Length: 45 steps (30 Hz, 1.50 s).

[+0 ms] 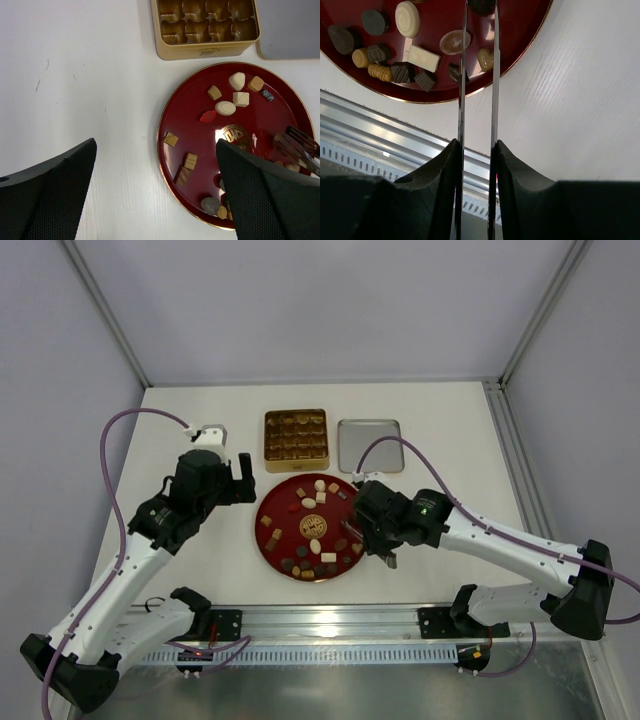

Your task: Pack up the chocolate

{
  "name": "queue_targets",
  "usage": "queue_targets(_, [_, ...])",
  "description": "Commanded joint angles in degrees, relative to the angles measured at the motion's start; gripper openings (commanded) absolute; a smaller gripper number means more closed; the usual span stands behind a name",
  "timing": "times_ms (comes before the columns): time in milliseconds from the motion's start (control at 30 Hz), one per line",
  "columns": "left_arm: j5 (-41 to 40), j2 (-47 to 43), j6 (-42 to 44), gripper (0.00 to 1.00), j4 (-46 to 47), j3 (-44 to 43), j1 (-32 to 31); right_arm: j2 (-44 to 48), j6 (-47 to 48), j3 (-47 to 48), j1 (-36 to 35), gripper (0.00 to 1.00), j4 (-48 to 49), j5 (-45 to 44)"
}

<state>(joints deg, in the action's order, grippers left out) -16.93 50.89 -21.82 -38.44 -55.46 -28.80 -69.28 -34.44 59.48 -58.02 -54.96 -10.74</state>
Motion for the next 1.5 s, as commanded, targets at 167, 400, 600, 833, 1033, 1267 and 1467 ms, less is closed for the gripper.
queue_targets(167, [-0.2, -0.2, 0.2, 1.00, 1.5, -0.2, 0.1, -2.7, 2.3, 6.7, -0.3, 0.34, 0.4, -2.8])
queue_targets(400, [-0.1, -0.3, 0.2, 1.00, 1.5, -0.2, 0.1, -5.2, 3.6, 9.6, 0.0, 0.33, 2.3, -2.4])
queue_targets(600, [-0.2, -0.4, 0.1, 1.00, 1.5, -0.1, 0.1, -7.2, 5.0, 12.5, 1.2, 0.34, 5.0, -1.9])
queue_targets(833, [-0.1, -0.3, 0.2, 1.00, 1.5, -0.2, 0.1, -11.9, 8.3, 17.3, 5.1, 0.34, 8.8, -0.5])
queue_targets(1033, [0.1, 0.0, 0.3, 1.00, 1.6, -0.3, 0.1, -16.8, 11.9, 23.6, 10.3, 0.34, 12.7, 0.6])
queue_targets(1267, [0.3, 0.5, 0.1, 1.00, 1.5, -0.1, 0.1, -26.8, 17.5, 36.4, 15.2, 0.34, 15.3, 1.2])
queue_targets(1467, [0.1, 0.9, 0.1, 1.00, 1.5, -0.2, 0.1, -36.9, 19.1, 46.1, 17.5, 0.33, 16.8, 1.6])
